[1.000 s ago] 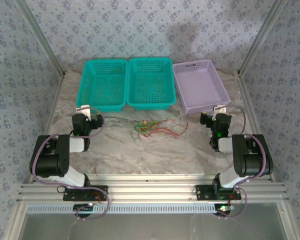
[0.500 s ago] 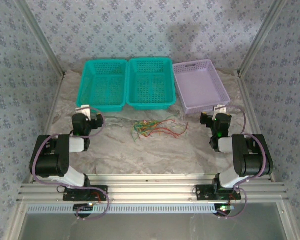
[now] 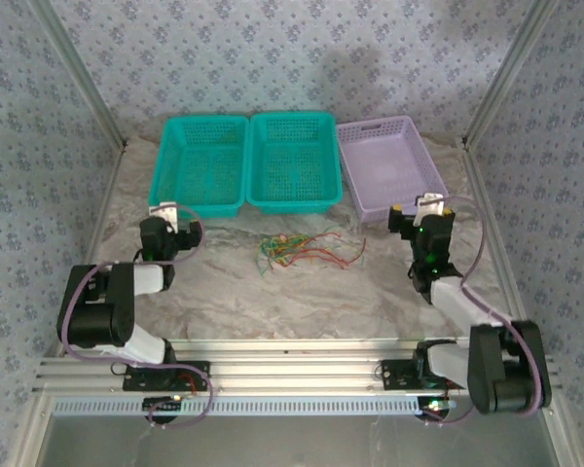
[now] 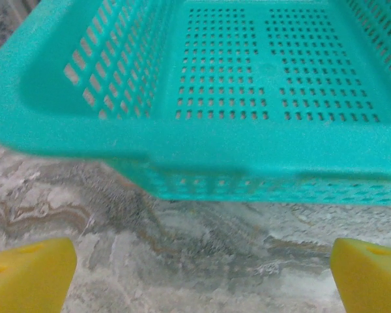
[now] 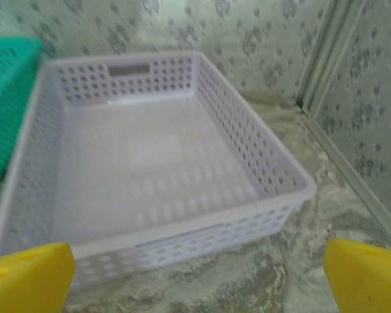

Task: Untangle the cables

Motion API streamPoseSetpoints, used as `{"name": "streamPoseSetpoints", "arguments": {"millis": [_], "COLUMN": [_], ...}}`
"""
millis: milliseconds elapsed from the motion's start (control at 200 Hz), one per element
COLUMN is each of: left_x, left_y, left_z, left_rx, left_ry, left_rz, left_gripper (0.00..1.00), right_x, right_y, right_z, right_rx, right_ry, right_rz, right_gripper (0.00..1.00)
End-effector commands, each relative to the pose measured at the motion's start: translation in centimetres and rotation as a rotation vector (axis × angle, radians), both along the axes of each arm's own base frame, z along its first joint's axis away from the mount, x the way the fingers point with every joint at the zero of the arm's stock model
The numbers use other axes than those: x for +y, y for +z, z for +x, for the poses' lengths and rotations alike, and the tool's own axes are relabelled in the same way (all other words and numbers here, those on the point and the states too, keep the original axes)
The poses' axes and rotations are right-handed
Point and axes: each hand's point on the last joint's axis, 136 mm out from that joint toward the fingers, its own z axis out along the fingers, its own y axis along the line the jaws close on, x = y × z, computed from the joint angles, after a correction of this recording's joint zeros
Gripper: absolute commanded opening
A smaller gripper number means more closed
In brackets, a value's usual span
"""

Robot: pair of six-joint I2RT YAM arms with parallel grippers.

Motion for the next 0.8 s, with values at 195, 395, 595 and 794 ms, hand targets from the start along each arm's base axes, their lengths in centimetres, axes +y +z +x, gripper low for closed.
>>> {"name": "streamPoseSetpoints", "arguments": {"millis": [195, 395, 595, 794], "left_x": [-2.2, -5.6, -7.5, -6.9], "left_y": [5.3, 10.4, 15.8, 17.0], "left_z": [-1.6, -2.2, -3.3, -3.6], "left_rx": [-0.086, -0.182, -0.257, -0.119], "left_ry": [-0.038, -0.082, -0.127, 0.018], "left_rz": [0.081, -0.054, -0.268, -0.483], "left_gripper": [1.0, 1.0, 1.0, 1.0], "right_x": [3.2, 3.6, 5.8, 5.8], "right_y": [5.6, 5.5, 5.7, 5.9], "right_z": [-0.4, 0.5, 0.8, 0.4], "right_rx": [-0.077, 0.104, 0.121, 0.064], "right_ry": [0.119, 0.107, 0.221, 0.217], "right_rz": [0.254, 0.538, 0.663, 0.697], "right_gripper": [1.0, 1.0, 1.0, 1.0]}}
